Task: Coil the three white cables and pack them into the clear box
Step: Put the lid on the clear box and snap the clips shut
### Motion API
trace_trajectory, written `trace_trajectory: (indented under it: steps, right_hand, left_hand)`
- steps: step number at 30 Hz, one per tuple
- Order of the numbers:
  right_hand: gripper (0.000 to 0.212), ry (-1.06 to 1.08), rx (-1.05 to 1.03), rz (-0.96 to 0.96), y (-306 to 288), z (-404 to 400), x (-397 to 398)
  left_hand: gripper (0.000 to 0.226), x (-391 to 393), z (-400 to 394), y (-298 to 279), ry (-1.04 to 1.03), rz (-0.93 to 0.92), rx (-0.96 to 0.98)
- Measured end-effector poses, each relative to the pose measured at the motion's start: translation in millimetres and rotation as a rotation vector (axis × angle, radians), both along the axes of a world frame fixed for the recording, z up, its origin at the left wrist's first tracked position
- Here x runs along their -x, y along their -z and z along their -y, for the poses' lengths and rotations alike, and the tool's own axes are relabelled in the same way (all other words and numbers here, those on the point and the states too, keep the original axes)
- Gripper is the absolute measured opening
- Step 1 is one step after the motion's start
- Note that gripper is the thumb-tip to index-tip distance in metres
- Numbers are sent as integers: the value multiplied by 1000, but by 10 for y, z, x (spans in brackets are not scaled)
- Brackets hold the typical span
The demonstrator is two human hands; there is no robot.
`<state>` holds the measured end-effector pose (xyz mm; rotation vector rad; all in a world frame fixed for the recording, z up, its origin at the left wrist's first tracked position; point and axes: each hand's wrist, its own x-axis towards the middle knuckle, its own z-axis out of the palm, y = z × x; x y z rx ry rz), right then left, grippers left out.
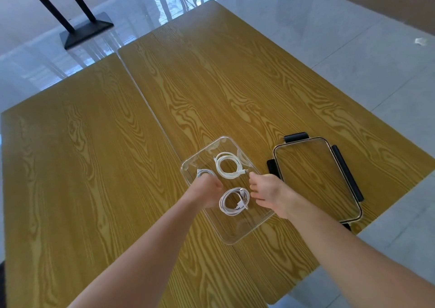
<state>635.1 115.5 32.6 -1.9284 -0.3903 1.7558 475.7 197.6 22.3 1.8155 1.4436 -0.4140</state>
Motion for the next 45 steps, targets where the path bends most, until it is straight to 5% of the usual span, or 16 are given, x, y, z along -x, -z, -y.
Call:
trace_trajectory:
  steps: [7, 12, 33, 40, 45]
  right_hand:
    - [36, 369, -236, -226, -343, 359, -314]
    - [35, 576, -286, -254, -464, 554, -532]
    - [32, 922, -104, -226, 395, 1808, -1348]
    - [23, 975, -25, -180, 629, 2054, -1403]
    - [16, 928, 12, -170, 728, 2099, -1360]
  left_hand:
    - [21, 330, -87, -431, -513, 451, 143]
    - [17, 349, -134, -680, -597, 575, 143]
    - [7, -1452, -306, -467, -93, 323, -14]
    - [12, -2049, -457, -85, 55, 184, -72]
    - [38, -2357, -538, 243, 216, 42, -131]
